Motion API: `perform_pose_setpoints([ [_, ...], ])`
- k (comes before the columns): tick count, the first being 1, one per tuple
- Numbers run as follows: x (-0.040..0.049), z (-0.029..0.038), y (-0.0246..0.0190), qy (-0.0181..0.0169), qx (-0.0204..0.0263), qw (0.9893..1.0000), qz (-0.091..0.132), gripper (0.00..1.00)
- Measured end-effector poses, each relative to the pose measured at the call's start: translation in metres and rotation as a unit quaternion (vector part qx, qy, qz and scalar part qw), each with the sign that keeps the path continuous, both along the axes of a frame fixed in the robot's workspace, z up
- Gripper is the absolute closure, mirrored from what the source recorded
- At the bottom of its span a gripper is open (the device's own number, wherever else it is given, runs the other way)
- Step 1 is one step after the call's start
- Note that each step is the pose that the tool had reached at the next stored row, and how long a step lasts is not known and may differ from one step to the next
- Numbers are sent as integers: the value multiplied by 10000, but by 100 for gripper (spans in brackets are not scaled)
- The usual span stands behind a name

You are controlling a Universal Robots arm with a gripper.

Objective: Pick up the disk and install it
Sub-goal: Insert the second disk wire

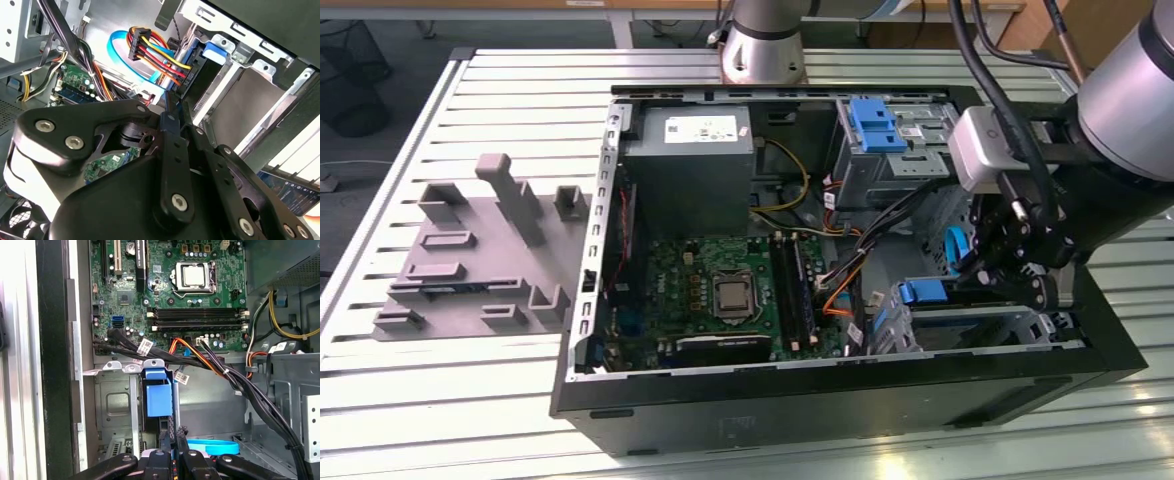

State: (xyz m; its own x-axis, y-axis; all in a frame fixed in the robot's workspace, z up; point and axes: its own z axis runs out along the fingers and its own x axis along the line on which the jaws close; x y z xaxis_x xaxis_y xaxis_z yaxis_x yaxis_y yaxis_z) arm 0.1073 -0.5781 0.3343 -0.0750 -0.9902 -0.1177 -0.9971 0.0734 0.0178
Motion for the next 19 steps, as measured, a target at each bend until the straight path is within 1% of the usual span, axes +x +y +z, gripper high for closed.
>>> perform_pose_setpoints([
  [14,5,-49,-6,0,-3,10000,0,84],
  [19,5,-53,-6,0,0,10000,0,84],
])
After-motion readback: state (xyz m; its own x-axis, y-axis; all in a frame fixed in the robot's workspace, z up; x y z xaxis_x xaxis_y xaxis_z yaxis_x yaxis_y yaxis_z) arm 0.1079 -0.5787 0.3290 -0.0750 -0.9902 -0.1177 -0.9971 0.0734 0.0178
